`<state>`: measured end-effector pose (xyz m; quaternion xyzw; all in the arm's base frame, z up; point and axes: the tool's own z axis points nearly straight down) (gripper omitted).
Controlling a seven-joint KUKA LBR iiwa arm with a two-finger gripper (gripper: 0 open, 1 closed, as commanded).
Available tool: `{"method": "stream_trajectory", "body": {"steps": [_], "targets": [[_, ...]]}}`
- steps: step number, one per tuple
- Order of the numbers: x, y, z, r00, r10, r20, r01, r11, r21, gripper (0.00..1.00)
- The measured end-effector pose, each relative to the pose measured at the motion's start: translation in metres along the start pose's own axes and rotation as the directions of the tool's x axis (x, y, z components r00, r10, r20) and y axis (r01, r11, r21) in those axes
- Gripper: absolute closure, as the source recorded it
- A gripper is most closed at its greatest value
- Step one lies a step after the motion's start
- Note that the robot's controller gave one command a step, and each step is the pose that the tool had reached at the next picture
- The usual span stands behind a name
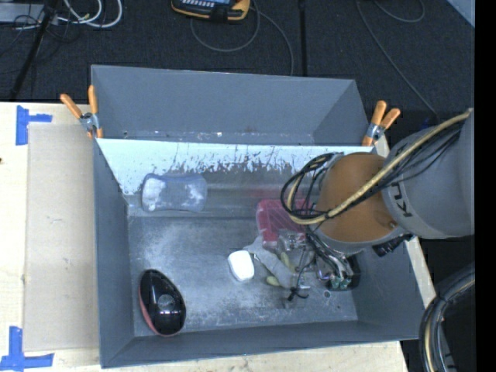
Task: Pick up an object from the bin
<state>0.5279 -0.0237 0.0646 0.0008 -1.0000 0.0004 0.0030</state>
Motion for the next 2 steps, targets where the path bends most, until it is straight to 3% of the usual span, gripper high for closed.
{"method": "stream_trajectory", "body": {"steps": [1, 2], "targets": [[0.0023, -0.0019, 0.0012, 0.99, -0.144, 0.006, 0.144, 0.99, -0.001, 0.0], [-0.0024, -0.0003, -0.0022, 1.0, 0.001, 0.007, -0.001, 1.0, 0.001, 1.0]]}}
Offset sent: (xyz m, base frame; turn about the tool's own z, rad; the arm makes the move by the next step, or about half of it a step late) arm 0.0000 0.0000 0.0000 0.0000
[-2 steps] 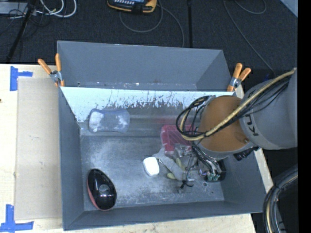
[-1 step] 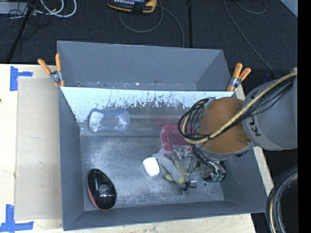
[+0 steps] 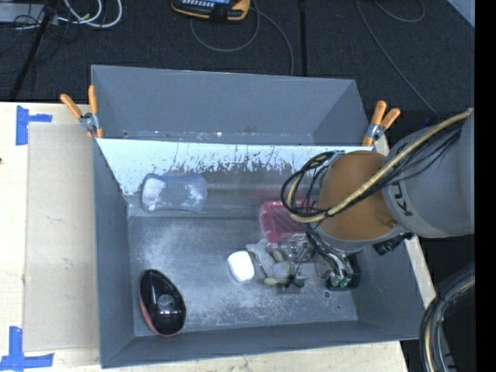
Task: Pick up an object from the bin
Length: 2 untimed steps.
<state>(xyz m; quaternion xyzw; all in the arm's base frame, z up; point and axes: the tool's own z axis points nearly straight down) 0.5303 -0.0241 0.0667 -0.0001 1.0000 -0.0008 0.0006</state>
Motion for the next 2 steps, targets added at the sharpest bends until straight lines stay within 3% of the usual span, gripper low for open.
{"method": "stream_trajectory", "body": {"steps": [2], "targets": [[-0.0001, 0.0, -0.0005, 1.0, 0.0, 0.0, 0.0, 1.0, 0.0, 1.0]]}}
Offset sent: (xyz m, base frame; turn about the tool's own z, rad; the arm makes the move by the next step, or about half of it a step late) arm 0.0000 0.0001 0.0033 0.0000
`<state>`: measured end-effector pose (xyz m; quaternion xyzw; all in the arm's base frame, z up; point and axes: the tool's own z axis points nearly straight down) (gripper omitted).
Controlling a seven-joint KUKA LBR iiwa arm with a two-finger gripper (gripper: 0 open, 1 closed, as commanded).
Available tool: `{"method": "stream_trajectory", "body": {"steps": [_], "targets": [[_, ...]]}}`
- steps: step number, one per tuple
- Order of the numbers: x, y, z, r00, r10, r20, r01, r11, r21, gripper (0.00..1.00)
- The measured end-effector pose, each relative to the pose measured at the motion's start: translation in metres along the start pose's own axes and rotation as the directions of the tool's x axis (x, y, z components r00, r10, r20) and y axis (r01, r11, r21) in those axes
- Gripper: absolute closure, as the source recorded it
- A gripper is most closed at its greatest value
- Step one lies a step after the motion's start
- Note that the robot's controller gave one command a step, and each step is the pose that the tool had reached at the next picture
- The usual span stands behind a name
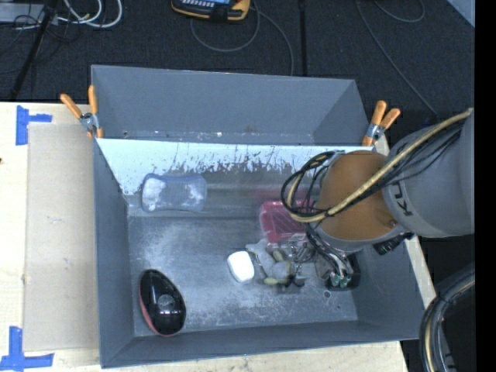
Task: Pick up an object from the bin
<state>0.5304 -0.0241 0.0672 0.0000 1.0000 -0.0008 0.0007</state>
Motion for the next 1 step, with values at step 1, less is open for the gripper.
{"method": "stream_trajectory", "body": {"steps": [1], "targets": [[0.0009, 0.0001, -0.007, 1.0, 0.0, -0.003, 0.0, 1.0, 0.0, 1.0]]}}
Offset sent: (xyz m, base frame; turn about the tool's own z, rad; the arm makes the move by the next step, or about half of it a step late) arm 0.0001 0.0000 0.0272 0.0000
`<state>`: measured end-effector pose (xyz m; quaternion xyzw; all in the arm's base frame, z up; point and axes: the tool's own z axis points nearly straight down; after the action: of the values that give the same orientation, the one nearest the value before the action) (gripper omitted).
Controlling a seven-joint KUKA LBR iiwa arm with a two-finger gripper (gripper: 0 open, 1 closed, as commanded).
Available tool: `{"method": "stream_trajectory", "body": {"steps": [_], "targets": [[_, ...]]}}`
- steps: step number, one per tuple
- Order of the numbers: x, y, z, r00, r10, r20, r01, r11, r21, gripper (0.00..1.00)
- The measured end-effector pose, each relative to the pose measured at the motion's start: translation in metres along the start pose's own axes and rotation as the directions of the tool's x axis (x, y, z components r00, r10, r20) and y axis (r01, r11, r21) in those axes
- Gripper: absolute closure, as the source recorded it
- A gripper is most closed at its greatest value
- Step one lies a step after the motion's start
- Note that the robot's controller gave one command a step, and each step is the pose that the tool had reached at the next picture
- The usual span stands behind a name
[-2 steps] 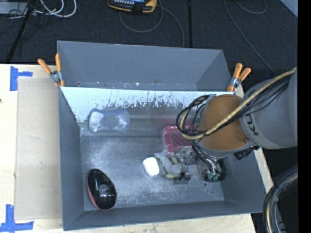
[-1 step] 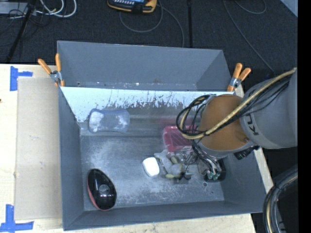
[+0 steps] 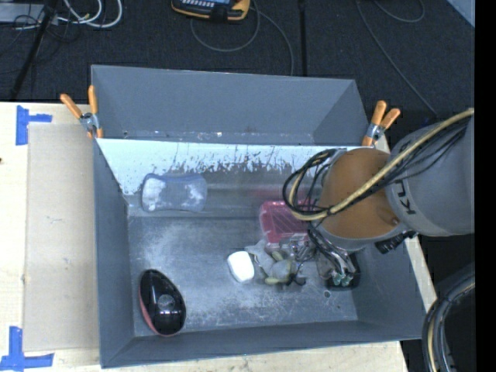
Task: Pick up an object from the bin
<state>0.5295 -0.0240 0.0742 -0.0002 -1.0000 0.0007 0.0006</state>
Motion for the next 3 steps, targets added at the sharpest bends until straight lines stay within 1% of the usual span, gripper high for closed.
{"method": "stream_trajectory", "body": {"steps": [2, 3], "targets": [[-0.0008, 0.0002, -0.0145, 1.0, 0.0, 0.003, 0.0, 1.0, 0.0, 1.0], [0.0001, 0.0003, -0.0189, 1.0, 0.0, -0.001, 0.0, 1.0, 0.0, 1.0]]}}
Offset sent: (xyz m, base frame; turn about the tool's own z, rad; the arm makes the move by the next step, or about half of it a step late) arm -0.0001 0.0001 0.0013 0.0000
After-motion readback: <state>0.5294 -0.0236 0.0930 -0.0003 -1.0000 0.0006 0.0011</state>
